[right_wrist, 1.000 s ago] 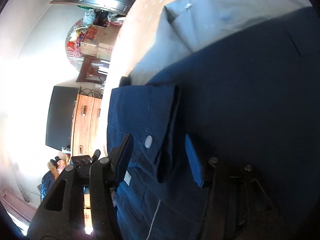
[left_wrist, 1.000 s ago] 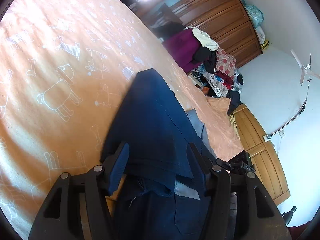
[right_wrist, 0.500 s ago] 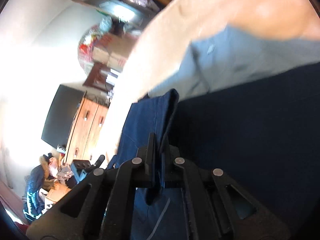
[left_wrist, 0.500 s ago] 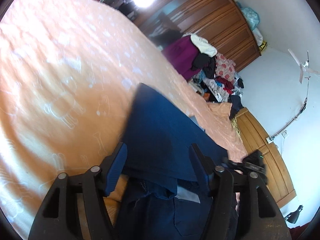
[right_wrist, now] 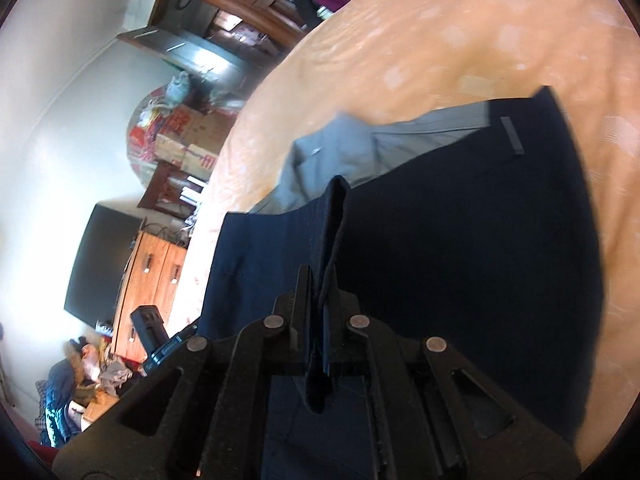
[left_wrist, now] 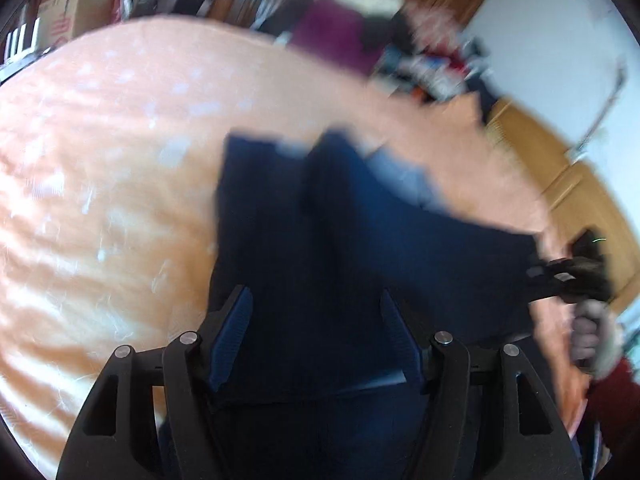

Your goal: Fold small clothes

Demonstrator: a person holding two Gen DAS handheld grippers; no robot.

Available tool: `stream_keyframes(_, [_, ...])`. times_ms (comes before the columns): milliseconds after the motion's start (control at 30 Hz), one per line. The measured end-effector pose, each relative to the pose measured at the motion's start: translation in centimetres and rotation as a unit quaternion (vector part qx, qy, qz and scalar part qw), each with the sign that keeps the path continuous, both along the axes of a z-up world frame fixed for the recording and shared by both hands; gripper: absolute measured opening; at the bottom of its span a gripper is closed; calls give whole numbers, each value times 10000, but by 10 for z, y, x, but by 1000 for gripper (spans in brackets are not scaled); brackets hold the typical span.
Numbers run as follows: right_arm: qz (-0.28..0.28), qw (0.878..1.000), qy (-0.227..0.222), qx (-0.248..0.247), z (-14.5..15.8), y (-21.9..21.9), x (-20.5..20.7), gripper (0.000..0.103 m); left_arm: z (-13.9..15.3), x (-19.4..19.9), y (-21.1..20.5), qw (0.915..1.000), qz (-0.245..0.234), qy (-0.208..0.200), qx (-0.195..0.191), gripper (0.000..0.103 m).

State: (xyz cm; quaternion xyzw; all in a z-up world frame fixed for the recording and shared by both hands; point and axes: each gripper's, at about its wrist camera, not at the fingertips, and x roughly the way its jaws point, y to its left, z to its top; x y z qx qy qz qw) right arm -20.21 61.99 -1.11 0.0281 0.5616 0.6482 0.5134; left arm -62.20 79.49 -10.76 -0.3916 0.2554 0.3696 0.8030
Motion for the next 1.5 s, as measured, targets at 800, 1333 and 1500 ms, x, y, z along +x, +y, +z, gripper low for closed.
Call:
stream_keyframes(800, [-625,9877,-1432,-103,13,-49,22,27,34,-38,20,9974,628,-240,276,65])
stream_keyframes(1333, [1692,9843,15,-496,-71,185,-141,11,-33,-50,26,9892,885,-1129,-284,73])
stream_keyframes(1500, [1651,9849,-285,-441,-58,173,-144,23,-34,-51,24,9885,911,-1186,-228,73])
